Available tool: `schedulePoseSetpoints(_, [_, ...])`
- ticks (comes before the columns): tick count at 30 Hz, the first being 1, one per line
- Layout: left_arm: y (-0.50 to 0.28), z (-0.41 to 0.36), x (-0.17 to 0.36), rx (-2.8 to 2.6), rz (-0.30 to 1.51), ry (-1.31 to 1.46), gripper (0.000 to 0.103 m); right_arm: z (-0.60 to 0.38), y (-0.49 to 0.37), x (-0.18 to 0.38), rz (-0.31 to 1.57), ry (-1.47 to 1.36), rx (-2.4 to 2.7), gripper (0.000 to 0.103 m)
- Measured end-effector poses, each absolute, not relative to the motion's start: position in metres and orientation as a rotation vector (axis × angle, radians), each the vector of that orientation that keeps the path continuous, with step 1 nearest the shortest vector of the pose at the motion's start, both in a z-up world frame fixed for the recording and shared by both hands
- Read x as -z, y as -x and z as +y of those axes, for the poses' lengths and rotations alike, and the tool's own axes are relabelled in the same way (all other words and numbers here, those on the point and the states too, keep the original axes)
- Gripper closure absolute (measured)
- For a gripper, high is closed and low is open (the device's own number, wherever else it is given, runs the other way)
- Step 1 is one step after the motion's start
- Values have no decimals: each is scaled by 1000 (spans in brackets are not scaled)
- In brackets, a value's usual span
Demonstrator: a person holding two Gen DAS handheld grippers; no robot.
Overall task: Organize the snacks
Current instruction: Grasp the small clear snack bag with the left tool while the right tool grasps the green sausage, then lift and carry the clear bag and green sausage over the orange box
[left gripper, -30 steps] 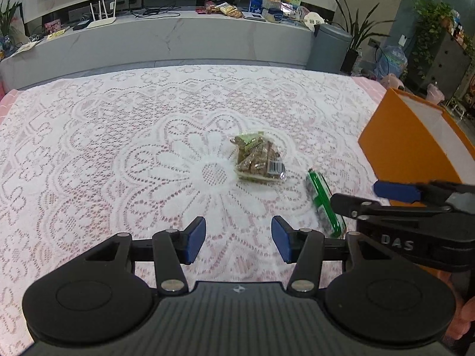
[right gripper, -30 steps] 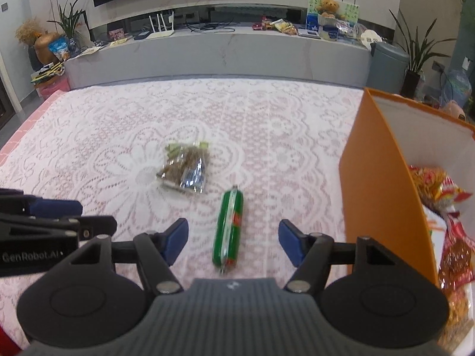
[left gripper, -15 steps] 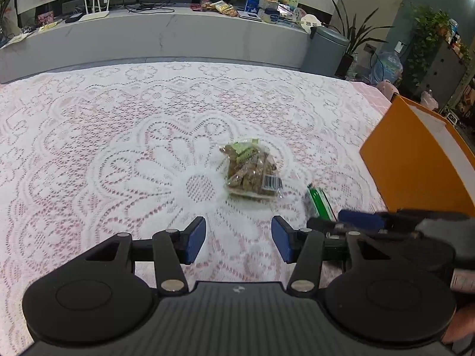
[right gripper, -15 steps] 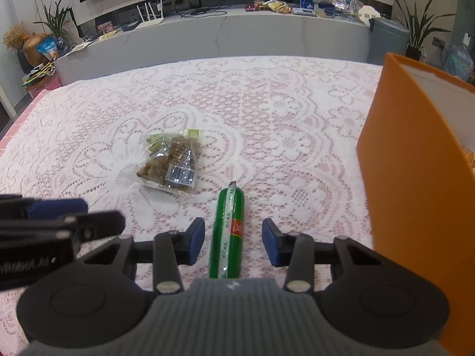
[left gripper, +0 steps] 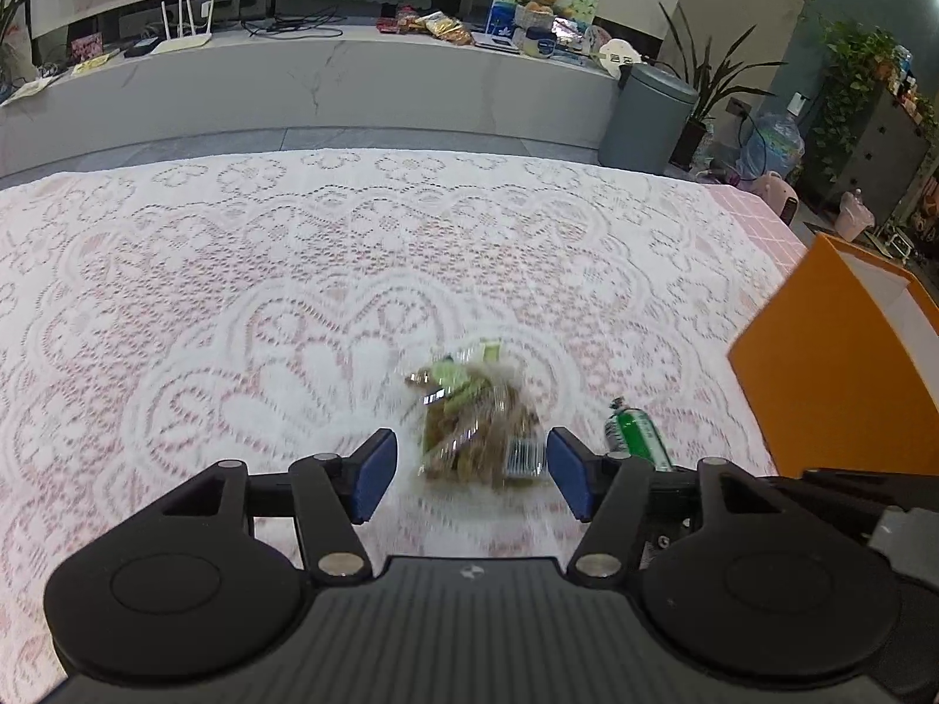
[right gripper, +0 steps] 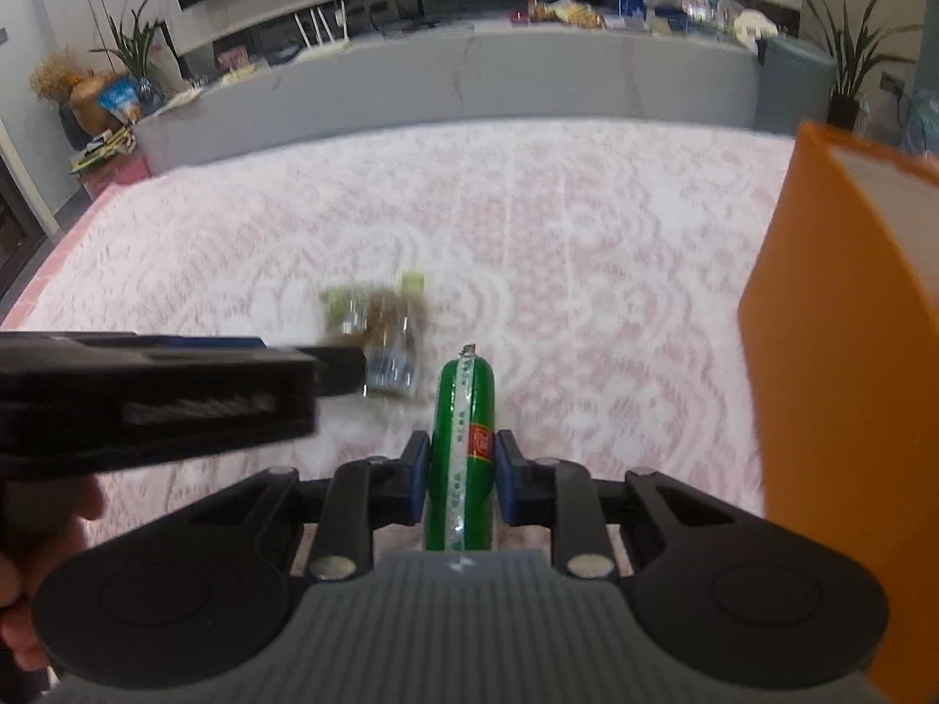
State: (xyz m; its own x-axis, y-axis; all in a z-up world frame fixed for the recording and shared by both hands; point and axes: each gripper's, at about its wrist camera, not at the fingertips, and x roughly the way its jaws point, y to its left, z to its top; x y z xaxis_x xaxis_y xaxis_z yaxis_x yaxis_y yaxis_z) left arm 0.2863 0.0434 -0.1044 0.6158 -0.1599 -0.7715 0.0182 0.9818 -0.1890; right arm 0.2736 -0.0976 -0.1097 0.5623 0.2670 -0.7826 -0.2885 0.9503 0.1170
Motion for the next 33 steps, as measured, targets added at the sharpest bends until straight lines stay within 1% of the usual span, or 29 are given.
schedulePoseSetpoints(5, [-309,44,117,89,927,174,33,-96,-286,119,950,67,-283,82])
schedulePoseSetpoints(10, [-315,40,127,139,932,174,33,-98,-288,127,970,83,-269,82])
schedulePoseSetpoints(13, [-313,37,128,157,909,168,46,-97,-288,128,969,88,-266,82])
schedulePoseSetpoints(21, [-311,34,127,167,900,138,57,-91,-286,129,957,121,-264,81])
schedulePoseSetpoints(24, [-308,35,122,162,903,135,60,-90,-285,129,947,133,-267,82])
schedulePoseSetpoints(33, [-255,50,88,124,859,193,61,-96,-278,121,907,98,-271,83])
